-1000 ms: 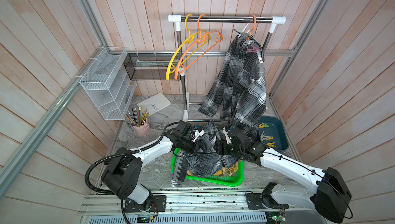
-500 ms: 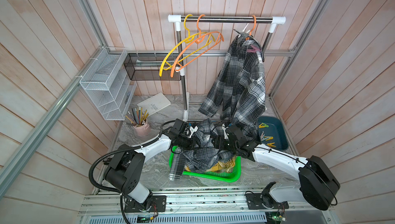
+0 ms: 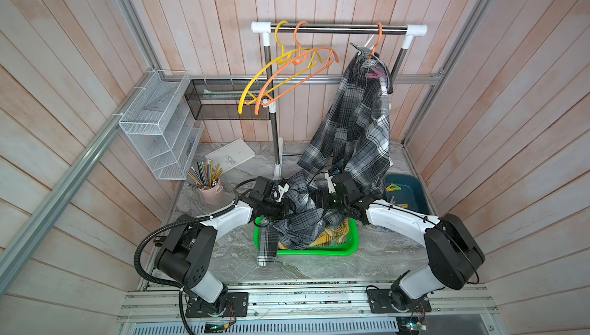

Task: Remove the clothespins securing long-sleeve shirts to the hanger
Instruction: Adjust the long-sleeve shirt at the bin.

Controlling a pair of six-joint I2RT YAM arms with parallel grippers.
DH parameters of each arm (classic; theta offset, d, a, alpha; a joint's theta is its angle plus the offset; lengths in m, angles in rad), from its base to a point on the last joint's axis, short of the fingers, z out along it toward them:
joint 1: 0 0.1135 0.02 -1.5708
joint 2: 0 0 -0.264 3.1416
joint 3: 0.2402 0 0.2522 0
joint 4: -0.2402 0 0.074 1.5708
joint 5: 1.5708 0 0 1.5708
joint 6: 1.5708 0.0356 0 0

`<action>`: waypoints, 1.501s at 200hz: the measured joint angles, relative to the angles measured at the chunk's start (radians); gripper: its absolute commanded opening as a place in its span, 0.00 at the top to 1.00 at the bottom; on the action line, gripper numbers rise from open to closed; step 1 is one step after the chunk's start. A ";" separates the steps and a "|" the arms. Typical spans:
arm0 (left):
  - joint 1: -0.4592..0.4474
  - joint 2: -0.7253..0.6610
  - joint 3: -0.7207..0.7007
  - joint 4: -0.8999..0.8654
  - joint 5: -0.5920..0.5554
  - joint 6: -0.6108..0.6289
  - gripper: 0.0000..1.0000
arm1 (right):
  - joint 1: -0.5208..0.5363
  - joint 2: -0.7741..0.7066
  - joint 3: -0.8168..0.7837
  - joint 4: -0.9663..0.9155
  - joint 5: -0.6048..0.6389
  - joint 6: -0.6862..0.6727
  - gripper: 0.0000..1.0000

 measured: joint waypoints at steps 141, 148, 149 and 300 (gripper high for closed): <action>0.038 -0.057 -0.014 0.006 -0.053 -0.045 0.88 | -0.003 -0.085 0.221 -0.059 -0.132 -0.115 0.29; 0.038 -0.057 -0.015 0.007 -0.054 -0.047 0.88 | -0.003 -0.056 0.229 -0.053 -0.145 -0.116 0.30; 0.038 -0.057 -0.015 0.008 -0.053 -0.047 0.88 | -0.003 -0.054 0.229 -0.052 -0.146 -0.116 0.30; 0.089 -0.125 0.015 0.008 -0.072 -0.083 0.38 | 0.079 -0.048 0.019 0.056 -0.138 -0.024 1.00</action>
